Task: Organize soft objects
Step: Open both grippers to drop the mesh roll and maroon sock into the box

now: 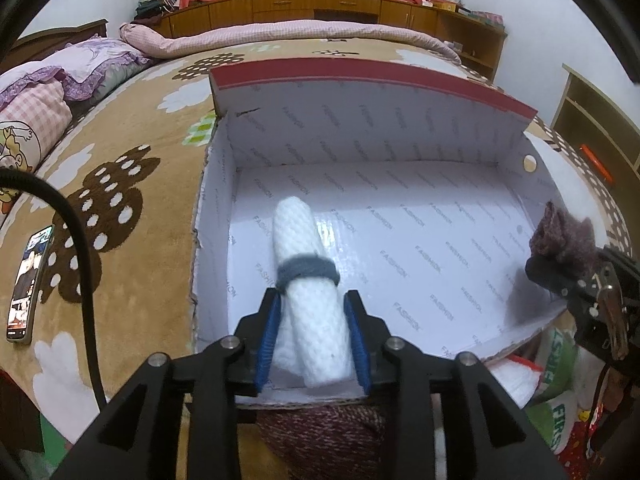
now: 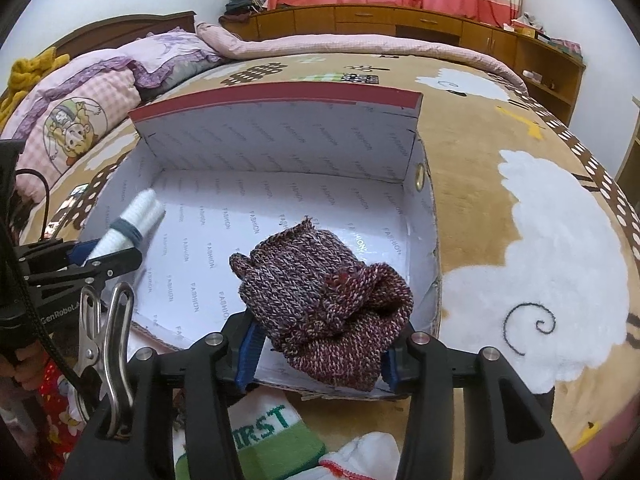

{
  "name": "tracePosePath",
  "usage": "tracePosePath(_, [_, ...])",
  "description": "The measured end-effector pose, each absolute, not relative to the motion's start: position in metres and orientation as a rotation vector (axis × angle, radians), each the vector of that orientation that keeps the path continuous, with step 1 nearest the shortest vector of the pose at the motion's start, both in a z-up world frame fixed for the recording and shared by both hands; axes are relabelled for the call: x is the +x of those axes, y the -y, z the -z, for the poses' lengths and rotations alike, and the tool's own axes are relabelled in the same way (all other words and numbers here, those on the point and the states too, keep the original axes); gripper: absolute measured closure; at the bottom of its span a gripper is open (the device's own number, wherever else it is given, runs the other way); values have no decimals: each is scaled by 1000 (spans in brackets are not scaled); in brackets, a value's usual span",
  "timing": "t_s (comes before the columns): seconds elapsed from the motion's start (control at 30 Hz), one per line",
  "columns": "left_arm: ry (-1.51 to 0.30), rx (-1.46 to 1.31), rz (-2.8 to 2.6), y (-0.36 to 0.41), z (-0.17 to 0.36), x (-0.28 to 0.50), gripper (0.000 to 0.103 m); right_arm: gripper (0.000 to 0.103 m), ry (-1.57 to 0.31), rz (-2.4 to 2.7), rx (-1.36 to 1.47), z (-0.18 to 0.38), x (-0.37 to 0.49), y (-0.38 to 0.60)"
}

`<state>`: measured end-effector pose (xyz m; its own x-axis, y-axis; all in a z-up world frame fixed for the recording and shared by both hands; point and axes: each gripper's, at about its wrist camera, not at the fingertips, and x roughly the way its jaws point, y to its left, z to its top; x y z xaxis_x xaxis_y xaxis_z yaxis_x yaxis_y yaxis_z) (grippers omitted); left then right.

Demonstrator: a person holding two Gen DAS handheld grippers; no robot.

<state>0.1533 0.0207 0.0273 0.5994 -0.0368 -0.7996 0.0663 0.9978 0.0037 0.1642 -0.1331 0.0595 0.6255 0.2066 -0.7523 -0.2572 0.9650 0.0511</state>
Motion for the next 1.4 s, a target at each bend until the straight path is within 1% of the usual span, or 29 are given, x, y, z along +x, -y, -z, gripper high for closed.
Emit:
tracePosePath(0.07, [-925,35,54,-21,-28,152,58,53,-856,-274,-51,-60,165,134])
tracePosePath(0.1, [-925,33,52,-21,-29,151,56,52,-856,-278,-43,-61,164,135])
tracePosePath(0.2, [-926,22,51,-23,-31,150,54,50,-856,-284,-31,-63,163,136])
tracePosePath(0.27, [-924,22,47,-24,-32,150,52,46,-856,-284,-27,-64,162,137])
tracePosePath(0.37, [-918,25,42,-24,-35,147,49,45,-856,-287,-22,-66,160,138])
tracePosePath(0.43, [-915,22,42,-24,-37,145,49,44,-854,-287,-17,-68,158,139])
tracePosePath(0.57, [-909,13,39,-26,-41,142,49,37,-838,-284,-8,-75,155,141])
tracePosePath(0.63, [-906,9,36,-27,-44,140,49,36,-818,-281,-12,-79,152,141])
tracePosePath(1.03, [-894,-9,39,-29,-57,128,49,36,-764,-279,-16,-98,137,145])
tracePosePath(1.4, [-886,-34,39,-31,-64,113,48,36,-752,-268,-6,-105,123,151])
